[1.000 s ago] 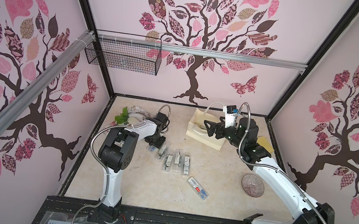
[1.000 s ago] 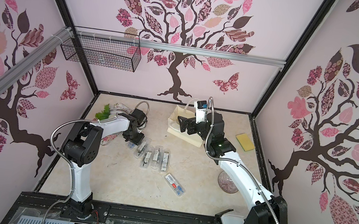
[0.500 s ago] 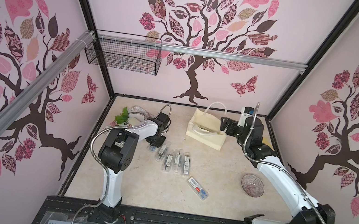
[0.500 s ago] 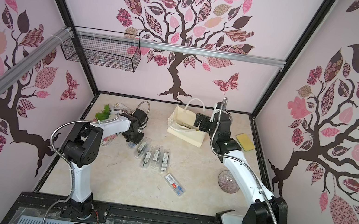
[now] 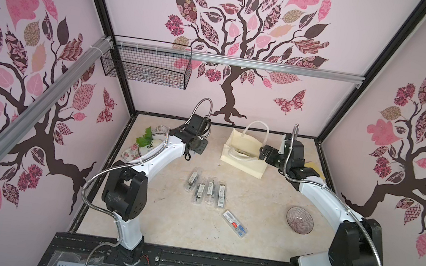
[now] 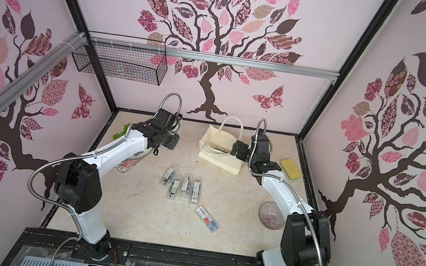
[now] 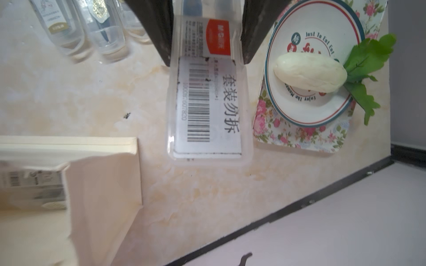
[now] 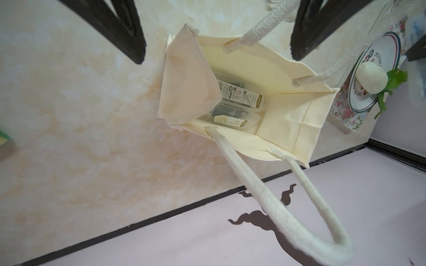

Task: Put the compass set into the canvas bag
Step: Pick up the compass set at the center of the board, then move the canvas bag to the center of the board.

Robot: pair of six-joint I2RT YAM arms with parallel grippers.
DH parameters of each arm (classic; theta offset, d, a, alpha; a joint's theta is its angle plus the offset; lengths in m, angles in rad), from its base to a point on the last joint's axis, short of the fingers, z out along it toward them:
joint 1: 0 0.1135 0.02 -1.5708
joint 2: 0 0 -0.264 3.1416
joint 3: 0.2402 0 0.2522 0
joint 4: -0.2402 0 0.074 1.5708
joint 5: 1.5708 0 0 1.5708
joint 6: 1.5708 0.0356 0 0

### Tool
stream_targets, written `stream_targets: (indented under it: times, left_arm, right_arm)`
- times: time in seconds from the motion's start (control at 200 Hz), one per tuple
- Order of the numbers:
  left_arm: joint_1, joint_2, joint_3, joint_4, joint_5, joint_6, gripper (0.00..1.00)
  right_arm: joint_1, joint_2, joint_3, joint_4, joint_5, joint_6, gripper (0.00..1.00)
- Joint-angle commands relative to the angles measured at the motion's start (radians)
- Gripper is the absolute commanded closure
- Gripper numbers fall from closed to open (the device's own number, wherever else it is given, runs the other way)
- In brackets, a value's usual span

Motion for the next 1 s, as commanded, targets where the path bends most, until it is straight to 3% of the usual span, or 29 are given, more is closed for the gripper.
stream_targets:
  times: [0.0, 0.235, 0.58, 0.67, 0.785, 0.995]
  left_arm:
    - [-0.051, 0.016, 0.076, 0.094, -0.008, 0.106, 0.65]
    - [-0.142, 0.094, 0.14, 0.238, 0.003, 0.35, 0.67]
    - [-0.161, 0.138, 0.185, 0.296, 0.04, 0.371, 0.67]
    - [-0.16, 0.116, 0.167, 0.31, 0.042, 0.38, 0.66]
    - [-0.16, 0.084, 0.136, 0.325, 0.041, 0.404, 0.66]
    - [-0.16, 0.041, 0.096, 0.355, 0.041, 0.432, 0.65]
  right_arm:
    - [-0.016, 0.059, 0.05, -0.02, -0.013, 0.025, 0.0]
    - [-0.044, 0.085, 0.019, 0.006, -0.046, 0.049, 0.0]
    - [-0.056, 0.2, 0.129, -0.037, -0.062, 0.057, 0.03]
    - [-0.056, 0.238, 0.163, -0.049, -0.075, 0.048, 0.12]
    - [-0.056, 0.265, 0.18, -0.059, -0.115, 0.02, 0.35]
    - [-0.044, 0.289, 0.17, -0.085, -0.215, -0.022, 0.63]
